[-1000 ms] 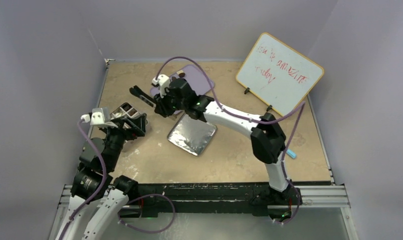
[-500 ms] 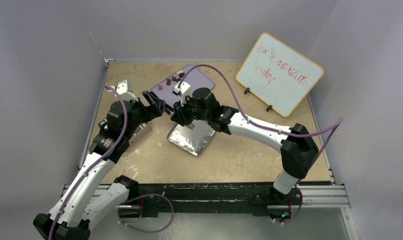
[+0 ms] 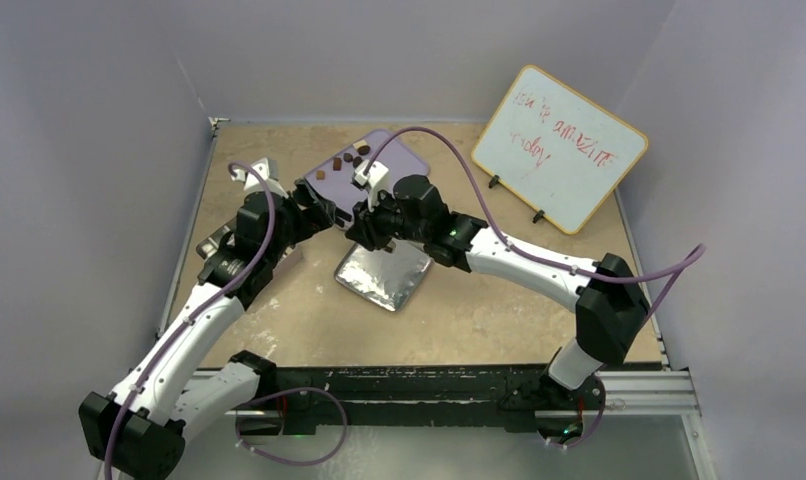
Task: Pack the chocolate
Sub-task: Adjust the clamp.
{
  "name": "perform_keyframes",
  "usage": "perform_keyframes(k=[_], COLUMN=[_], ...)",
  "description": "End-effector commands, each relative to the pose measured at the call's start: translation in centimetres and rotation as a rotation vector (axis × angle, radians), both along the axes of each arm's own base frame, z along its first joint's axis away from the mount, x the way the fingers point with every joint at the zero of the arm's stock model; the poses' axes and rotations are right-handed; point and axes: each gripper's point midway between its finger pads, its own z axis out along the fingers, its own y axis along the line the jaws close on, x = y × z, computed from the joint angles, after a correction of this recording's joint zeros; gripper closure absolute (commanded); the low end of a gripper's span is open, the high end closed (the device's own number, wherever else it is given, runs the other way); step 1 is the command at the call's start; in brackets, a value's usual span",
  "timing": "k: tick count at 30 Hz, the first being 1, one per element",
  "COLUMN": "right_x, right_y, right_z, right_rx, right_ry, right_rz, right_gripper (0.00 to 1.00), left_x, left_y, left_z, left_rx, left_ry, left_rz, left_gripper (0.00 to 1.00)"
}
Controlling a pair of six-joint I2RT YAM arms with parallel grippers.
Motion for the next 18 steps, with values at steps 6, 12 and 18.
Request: perform_keyframes(k=[6,12,18], right_x=[2.6,5.0,8.9], right_y=[-1.1,-1.8,-3.8], right_z=[3.7,0.8,-2.5], right_rx=[0.055,-0.080,-0.286], right_ry=[-0.078,-0.067,-0.042], right_rz=[-0.070,-0.110,-0.165], right_gripper=[0.68,0.69,0.68], left_x=[-0.2,-0.1,-1.2], left_y=[-0.3,-0.9,-0.9], left_z=[-5.8,-1.8,4.7], left_rx=[-0.004,0.030,0.139], left_ry=[0.148,0.046,-0.131], left_rz=[0.011,-0.072,-0.192], left_gripper=[0.17,0.16,0.15])
